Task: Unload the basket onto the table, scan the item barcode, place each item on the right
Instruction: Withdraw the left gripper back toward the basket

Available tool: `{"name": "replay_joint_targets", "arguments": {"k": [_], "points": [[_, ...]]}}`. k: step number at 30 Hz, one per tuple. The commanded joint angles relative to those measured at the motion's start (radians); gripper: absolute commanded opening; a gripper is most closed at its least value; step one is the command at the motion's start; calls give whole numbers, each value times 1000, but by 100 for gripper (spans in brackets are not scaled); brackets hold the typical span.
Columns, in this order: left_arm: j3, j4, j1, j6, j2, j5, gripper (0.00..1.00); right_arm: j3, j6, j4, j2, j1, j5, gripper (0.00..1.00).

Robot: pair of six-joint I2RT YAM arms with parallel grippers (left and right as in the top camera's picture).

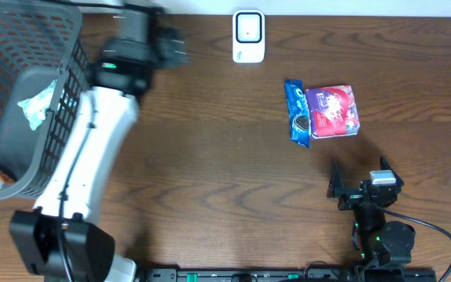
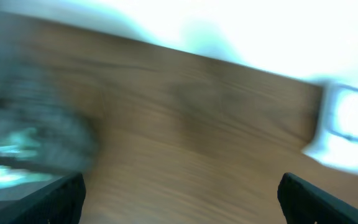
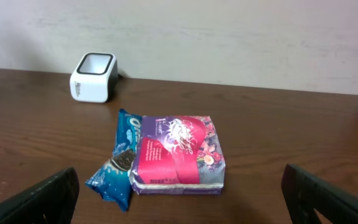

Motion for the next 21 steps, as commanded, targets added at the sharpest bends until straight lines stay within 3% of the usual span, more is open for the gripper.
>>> {"name": "replay_joint_targets", "arguments": {"k": [1, 8, 14, 21], "points": [[1, 8, 139, 26, -81, -106, 99, -2, -1, -3, -6, 6, -3, 99], [2, 134, 296, 31, -167, -104, 98, -2, -1, -3, -6, 6, -2, 99], [2, 142, 352, 83, -178, 115, 98, -2, -1, -3, -6, 6, -2, 99], [2, 196, 411, 83, -177, 74, 95, -2, -1, -3, -6, 6, -2, 99]]}}
